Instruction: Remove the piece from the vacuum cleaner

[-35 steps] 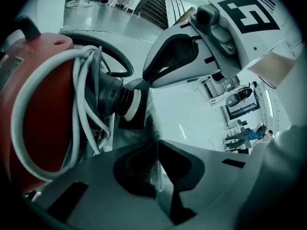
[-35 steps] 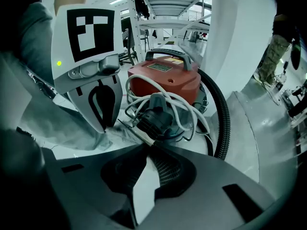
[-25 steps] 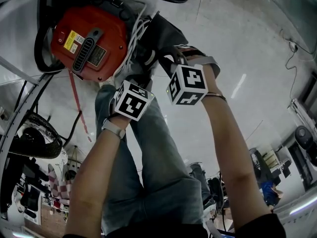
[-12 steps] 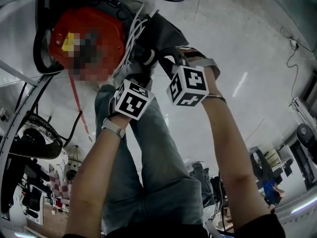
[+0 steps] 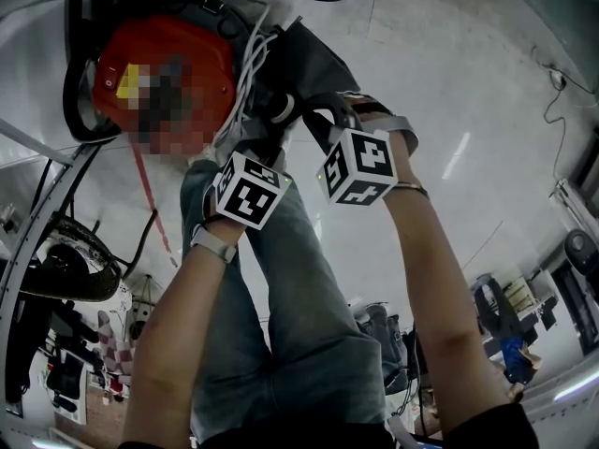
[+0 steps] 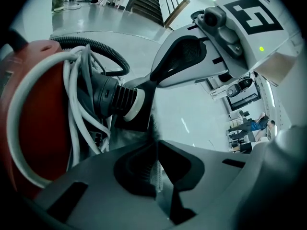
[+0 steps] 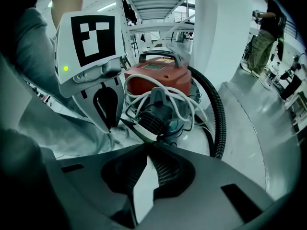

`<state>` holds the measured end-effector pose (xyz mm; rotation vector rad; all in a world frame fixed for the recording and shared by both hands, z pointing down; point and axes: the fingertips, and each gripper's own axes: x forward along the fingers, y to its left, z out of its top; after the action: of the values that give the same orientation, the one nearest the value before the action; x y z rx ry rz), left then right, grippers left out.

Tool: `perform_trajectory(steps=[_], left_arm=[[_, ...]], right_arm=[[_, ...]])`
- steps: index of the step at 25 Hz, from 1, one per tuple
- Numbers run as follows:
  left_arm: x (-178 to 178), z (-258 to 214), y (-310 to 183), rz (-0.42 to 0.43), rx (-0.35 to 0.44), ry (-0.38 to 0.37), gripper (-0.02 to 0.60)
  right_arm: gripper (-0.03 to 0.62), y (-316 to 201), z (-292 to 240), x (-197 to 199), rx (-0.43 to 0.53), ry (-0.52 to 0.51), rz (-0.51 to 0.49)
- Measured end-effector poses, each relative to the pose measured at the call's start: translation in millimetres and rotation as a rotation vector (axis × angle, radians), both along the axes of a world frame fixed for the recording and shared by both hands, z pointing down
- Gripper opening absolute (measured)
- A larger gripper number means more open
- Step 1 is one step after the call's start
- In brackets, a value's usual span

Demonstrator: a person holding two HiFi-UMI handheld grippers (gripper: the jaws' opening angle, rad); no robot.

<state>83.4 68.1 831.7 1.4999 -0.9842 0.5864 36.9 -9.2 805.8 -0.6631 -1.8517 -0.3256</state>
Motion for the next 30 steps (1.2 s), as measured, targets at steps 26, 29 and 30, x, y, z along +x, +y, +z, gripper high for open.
perform_trajectory(steps=[26,29,30], left_arm=[[7,-3,0,0.035,0.017,0.028,0.037],[9,-2,-1,0.037,0.018,0.024,0.037],[9,-1,-1,0.037,0.018,0.022,0.037]], right_arm=[[0.052,-3,-3,12,0.002,0.038,0.056],[0.051,-3,-2,13,0.005,0.032,0.059],[0.049,-3,-2,13,0.006,0.029,0.058]])
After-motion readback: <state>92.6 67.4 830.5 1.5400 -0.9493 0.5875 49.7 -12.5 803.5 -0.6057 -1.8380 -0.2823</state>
